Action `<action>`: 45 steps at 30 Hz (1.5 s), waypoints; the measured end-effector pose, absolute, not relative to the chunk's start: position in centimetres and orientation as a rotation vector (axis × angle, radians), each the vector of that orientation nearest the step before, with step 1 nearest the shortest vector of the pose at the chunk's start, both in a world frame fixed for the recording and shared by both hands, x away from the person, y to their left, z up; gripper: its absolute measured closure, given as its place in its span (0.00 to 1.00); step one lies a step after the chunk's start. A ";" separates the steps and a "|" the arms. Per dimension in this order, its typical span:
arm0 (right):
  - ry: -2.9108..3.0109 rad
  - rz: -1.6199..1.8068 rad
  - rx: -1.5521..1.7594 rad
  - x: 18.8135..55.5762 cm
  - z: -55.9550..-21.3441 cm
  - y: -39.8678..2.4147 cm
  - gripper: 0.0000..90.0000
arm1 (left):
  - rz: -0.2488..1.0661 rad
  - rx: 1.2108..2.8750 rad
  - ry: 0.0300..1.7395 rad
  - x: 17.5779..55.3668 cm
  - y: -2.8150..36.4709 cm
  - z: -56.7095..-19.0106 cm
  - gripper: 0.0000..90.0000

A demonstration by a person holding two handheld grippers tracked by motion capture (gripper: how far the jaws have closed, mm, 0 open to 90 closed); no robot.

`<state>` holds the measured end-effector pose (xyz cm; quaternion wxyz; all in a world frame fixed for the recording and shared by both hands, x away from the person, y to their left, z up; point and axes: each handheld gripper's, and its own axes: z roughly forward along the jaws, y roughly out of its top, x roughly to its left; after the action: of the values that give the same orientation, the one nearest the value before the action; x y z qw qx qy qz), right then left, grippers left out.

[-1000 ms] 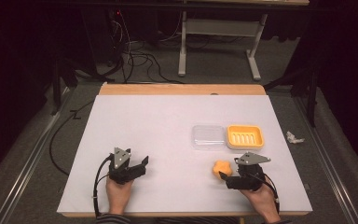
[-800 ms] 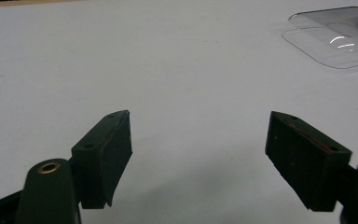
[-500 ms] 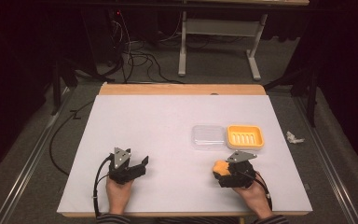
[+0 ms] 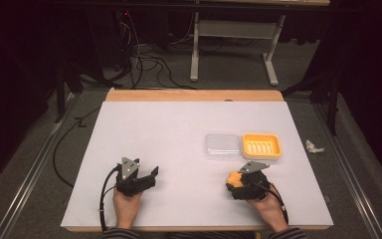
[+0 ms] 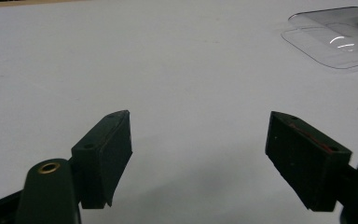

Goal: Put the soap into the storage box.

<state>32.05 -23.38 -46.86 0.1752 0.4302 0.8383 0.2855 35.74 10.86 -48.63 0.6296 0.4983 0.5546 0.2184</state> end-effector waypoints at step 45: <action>2.250 0.932 1.169 30.3 -44.2 -26.0 0.31 | 0.499 1.142 1.271 35.7 10.9 -48.6 0.26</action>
<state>30.30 -26.04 -44.15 0.2181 0.4222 0.8129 0.3367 35.75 10.87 -48.64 0.6293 0.4986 0.5548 0.2180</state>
